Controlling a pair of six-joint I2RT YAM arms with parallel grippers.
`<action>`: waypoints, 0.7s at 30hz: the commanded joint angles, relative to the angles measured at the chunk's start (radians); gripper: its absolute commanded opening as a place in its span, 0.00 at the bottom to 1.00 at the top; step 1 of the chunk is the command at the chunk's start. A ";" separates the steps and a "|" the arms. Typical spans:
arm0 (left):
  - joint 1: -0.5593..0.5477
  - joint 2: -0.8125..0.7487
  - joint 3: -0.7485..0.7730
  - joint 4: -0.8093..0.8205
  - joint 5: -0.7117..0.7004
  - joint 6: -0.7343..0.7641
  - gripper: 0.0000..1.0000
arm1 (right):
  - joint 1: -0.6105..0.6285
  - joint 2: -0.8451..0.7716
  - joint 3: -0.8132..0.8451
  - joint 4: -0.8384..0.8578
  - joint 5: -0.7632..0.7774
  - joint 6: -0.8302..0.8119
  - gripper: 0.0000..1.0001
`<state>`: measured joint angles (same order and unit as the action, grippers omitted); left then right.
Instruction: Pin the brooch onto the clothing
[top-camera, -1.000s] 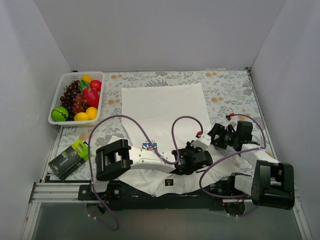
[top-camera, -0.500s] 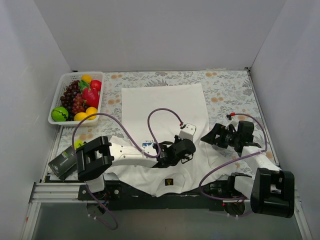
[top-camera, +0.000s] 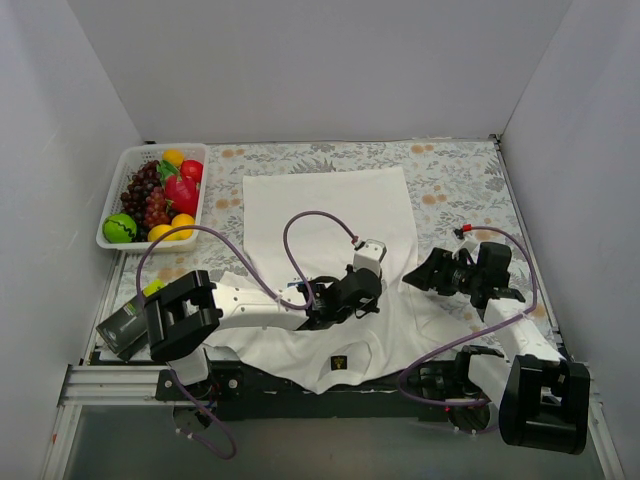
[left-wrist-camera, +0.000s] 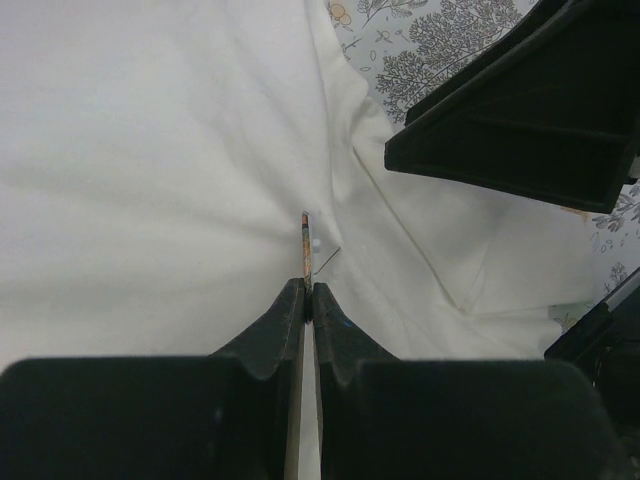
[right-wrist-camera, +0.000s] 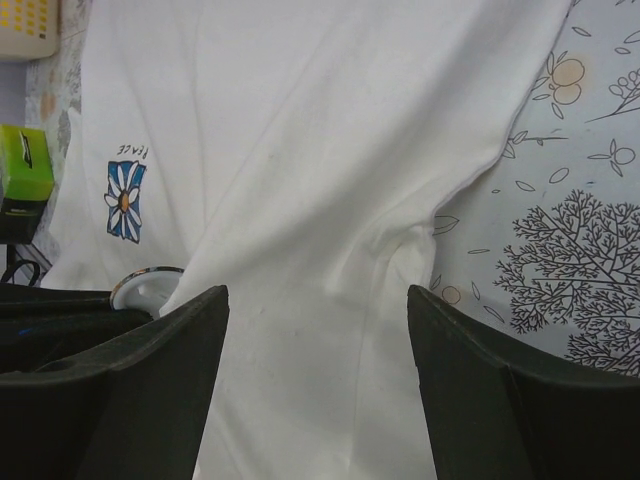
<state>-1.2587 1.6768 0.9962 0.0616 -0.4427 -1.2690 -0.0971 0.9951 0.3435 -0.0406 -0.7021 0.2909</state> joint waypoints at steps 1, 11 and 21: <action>0.008 -0.037 0.002 0.073 0.047 -0.018 0.00 | 0.000 -0.038 -0.011 -0.010 -0.040 -0.012 0.74; 0.027 -0.031 0.009 0.103 0.087 -0.030 0.00 | 0.027 -0.076 -0.032 0.001 -0.048 0.005 0.47; 0.031 -0.017 0.015 0.104 0.105 -0.030 0.00 | 0.146 -0.092 -0.017 0.027 0.006 0.050 0.32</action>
<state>-1.2293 1.6772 0.9962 0.1284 -0.3538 -1.2903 -0.0082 0.9257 0.3134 -0.0502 -0.7193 0.3149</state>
